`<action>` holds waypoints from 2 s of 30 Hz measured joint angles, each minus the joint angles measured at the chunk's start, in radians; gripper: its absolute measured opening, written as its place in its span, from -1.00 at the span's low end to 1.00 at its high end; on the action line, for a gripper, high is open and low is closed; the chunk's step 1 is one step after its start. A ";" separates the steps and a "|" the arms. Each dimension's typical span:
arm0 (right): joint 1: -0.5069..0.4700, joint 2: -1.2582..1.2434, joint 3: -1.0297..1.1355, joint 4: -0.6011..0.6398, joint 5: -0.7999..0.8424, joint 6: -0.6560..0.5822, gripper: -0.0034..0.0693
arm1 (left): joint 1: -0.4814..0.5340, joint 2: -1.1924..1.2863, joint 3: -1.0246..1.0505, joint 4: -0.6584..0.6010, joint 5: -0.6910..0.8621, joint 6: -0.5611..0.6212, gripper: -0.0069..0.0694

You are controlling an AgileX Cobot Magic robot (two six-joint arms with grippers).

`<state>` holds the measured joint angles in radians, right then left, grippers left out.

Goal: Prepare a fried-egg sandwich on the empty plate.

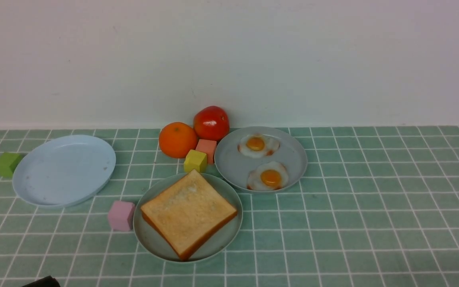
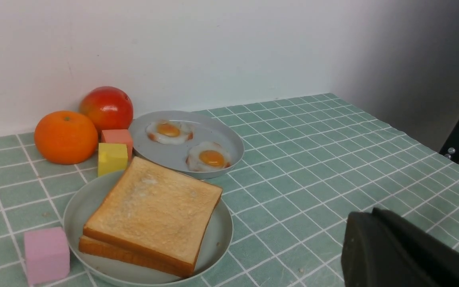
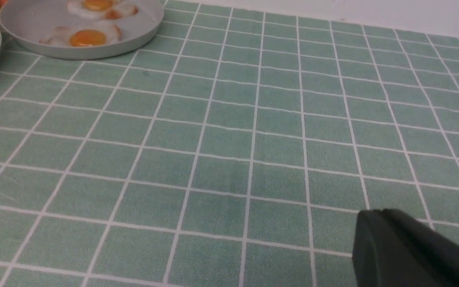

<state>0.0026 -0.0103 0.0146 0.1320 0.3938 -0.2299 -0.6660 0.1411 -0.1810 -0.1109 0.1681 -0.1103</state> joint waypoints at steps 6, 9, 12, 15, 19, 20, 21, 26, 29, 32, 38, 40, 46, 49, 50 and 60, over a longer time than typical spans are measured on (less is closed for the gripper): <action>0.000 0.000 0.000 0.000 0.001 0.000 -0.93 | 0.000 0.000 0.000 0.000 0.000 0.000 -0.81; 0.000 0.000 0.000 0.002 0.001 0.000 -0.92 | 0.000 0.000 0.000 0.000 0.000 0.000 -0.79; 0.000 0.000 0.000 0.002 0.001 0.000 -0.92 | 0.000 0.000 0.000 0.000 -0.002 0.000 -0.78; 0.000 0.000 0.000 0.003 0.001 0.000 -0.91 | 0.000 0.000 0.005 0.009 -0.026 0.000 -0.78; 0.000 0.000 0.000 0.003 0.001 0.000 -0.90 | 0.108 -0.001 0.029 0.051 -0.080 -0.017 -0.85; 0.000 0.000 0.000 0.003 0.001 0.000 -0.91 | 0.173 -0.003 0.040 0.058 -0.089 -0.031 -0.85; 0.000 0.000 0.000 0.003 0.001 0.000 -0.91 | 0.233 -0.008 0.055 0.061 -0.093 -0.045 -0.85; 0.000 0.000 0.000 0.005 0.001 0.000 -0.91 | 0.481 -0.112 0.173 0.076 -0.090 -0.103 -0.85; 0.000 -0.001 0.000 0.005 0.001 0.000 -0.91 | 0.592 -0.149 0.204 0.082 -0.019 -0.125 -0.85; 0.000 -0.001 0.000 0.004 0.001 0.000 -0.90 | 0.630 -0.152 0.206 0.090 0.117 -0.128 -0.85; 0.000 -0.001 0.000 0.004 0.001 0.000 -0.89 | 0.636 -0.152 0.212 0.098 0.202 -0.129 -0.85; 0.000 -0.001 0.000 0.004 0.001 0.000 -0.88 | 0.636 -0.152 0.212 0.098 0.202 -0.129 -0.85; 0.000 -0.001 0.000 0.004 0.001 0.000 -0.87 | 0.636 -0.152 0.212 0.098 0.202 -0.129 -0.85; 0.000 -0.001 0.000 0.004 0.001 0.000 -0.87 | 0.636 -0.152 0.212 0.098 0.202 -0.129 -0.85; 0.000 -0.001 0.000 0.004 0.001 0.000 -0.87 | 0.636 -0.152 0.212 0.098 0.202 -0.129 -0.85; 0.000 -0.001 0.000 0.004 0.001 0.000 -0.83 | 0.636 -0.152 0.212 0.098 0.201 -0.129 -0.85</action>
<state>0.0026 -0.0112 0.0146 0.1363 0.3952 -0.2299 -0.0298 -0.0109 0.0310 -0.0124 0.3692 -0.2392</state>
